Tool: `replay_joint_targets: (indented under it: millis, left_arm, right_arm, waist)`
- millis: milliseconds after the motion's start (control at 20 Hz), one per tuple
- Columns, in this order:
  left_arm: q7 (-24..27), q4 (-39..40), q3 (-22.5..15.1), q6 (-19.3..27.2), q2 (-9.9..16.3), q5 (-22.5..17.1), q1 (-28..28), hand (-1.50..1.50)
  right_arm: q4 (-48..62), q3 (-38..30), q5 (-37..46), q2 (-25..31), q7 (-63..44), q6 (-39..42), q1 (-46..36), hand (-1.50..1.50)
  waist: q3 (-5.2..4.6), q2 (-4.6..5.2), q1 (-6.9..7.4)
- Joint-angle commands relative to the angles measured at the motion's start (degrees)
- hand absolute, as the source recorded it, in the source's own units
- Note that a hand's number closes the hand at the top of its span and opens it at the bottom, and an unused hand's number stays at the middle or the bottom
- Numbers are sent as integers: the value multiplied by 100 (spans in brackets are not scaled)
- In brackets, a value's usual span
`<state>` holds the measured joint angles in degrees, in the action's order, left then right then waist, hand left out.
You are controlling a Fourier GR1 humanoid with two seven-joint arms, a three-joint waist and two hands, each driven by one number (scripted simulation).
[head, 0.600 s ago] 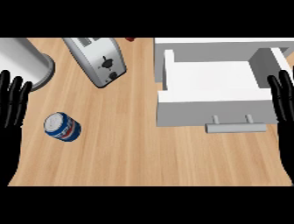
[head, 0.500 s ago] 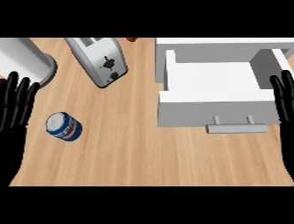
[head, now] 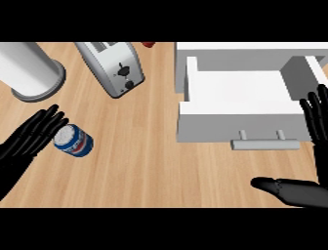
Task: Pick up the can, place it into the drawer and close the drawer
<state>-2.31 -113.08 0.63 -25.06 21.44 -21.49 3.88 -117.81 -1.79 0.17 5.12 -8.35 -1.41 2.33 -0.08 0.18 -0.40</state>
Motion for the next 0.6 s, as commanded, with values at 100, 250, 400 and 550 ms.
replay_joint_targets:
  millis: [100,250,400,550]
  left_arm:
    - [-591,403,670,-762,695,-1104,-138,-150]
    - [-595,445,1127,-1178,916,-1498,57,-150]
    - [-569,561,966,-1147,493,-1166,180,-150]
    - [-1508,286,1300,-889,897,-2094,-176,-150]
  right_arm:
    - [-124,-47,-35,10,-209,98,594,-150]
    - [-558,-204,-176,109,-452,182,772,-150]
    - [-248,-288,-261,-13,371,416,1206,-150]
    - [-65,-120,5,-157,365,300,1048,-150]
  waist:
    - [9,-21,24]
    - [8,-26,33]
    - [9,-24,27]
    - [10,-23,38]
